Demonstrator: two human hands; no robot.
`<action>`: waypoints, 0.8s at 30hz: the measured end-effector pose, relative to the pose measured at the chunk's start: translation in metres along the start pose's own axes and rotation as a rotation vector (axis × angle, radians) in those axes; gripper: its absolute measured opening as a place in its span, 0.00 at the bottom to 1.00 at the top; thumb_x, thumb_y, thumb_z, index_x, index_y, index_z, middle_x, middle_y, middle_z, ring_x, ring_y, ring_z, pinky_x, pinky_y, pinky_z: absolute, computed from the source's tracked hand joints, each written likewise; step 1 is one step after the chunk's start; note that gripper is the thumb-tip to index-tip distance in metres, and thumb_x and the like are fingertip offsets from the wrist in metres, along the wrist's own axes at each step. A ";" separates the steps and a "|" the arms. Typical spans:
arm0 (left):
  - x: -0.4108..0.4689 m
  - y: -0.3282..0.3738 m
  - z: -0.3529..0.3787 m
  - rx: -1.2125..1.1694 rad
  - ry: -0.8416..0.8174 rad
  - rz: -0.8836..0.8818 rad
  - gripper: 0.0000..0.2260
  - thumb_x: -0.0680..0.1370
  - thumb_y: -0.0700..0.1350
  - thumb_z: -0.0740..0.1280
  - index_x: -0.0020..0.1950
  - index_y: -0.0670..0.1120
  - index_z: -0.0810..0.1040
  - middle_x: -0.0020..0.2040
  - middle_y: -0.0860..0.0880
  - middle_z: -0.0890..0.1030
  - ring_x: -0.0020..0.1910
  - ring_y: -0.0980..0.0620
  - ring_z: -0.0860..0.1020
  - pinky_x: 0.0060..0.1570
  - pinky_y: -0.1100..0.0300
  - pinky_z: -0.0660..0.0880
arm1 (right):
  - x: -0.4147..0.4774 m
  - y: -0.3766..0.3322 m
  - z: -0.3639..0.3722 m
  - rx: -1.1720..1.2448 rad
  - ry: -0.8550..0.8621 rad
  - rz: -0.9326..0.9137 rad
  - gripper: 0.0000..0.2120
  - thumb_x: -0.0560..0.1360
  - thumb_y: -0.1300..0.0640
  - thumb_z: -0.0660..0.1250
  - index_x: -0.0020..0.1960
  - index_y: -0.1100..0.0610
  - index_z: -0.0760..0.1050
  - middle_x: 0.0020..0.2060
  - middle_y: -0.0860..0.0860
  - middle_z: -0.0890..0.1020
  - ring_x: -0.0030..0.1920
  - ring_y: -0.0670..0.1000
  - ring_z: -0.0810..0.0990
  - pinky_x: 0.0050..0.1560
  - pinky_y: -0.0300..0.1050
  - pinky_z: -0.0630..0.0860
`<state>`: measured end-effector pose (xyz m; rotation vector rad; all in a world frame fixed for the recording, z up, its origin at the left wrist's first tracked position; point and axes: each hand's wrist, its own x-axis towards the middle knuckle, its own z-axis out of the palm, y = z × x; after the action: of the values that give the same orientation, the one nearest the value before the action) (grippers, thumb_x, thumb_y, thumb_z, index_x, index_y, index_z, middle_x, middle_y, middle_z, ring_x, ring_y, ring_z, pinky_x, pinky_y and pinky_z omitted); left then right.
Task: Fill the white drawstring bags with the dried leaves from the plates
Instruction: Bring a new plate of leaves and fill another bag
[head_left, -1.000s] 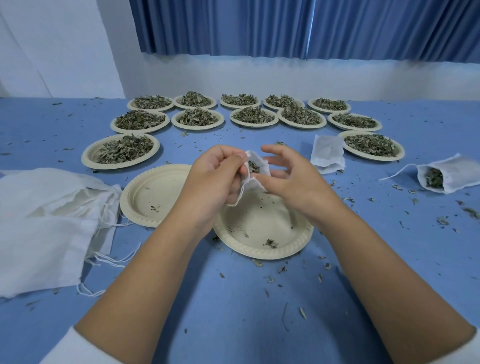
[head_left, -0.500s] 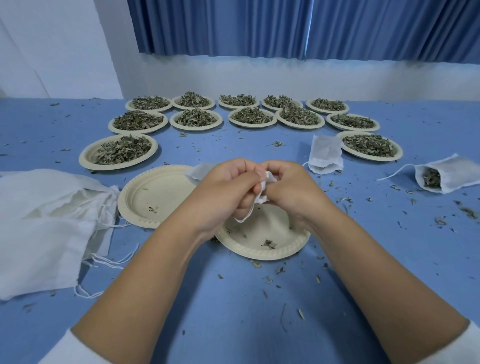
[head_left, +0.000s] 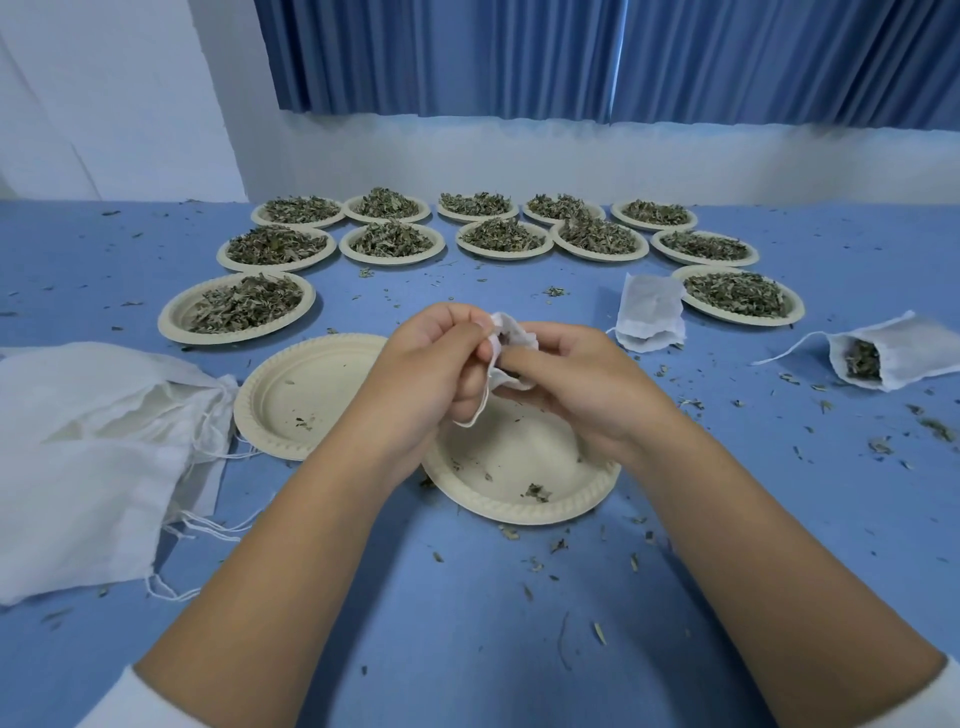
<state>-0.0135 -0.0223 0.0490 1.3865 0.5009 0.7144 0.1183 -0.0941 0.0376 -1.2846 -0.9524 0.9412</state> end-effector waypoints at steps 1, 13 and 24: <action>0.000 0.000 -0.001 -0.004 0.001 0.001 0.10 0.80 0.35 0.56 0.40 0.44 0.70 0.33 0.45 0.64 0.22 0.56 0.55 0.21 0.67 0.55 | 0.000 -0.002 -0.002 0.043 -0.032 0.016 0.06 0.76 0.65 0.67 0.49 0.59 0.83 0.41 0.53 0.86 0.44 0.47 0.84 0.45 0.37 0.80; -0.002 -0.002 0.001 0.094 -0.073 -0.001 0.10 0.80 0.36 0.58 0.40 0.44 0.70 0.34 0.41 0.60 0.23 0.54 0.54 0.22 0.66 0.55 | 0.000 0.002 0.000 0.002 0.120 0.036 0.03 0.75 0.62 0.71 0.42 0.59 0.81 0.32 0.51 0.83 0.35 0.46 0.82 0.39 0.36 0.79; -0.009 -0.004 0.016 0.120 -0.091 -0.013 0.10 0.81 0.36 0.57 0.41 0.44 0.70 0.21 0.54 0.66 0.19 0.58 0.58 0.20 0.68 0.57 | 0.003 0.006 0.006 -0.143 0.336 -0.009 0.09 0.71 0.70 0.67 0.38 0.58 0.80 0.26 0.49 0.81 0.28 0.45 0.78 0.31 0.36 0.75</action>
<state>-0.0082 -0.0396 0.0468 1.5191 0.4870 0.6157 0.1133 -0.0884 0.0317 -1.5018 -0.7702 0.6321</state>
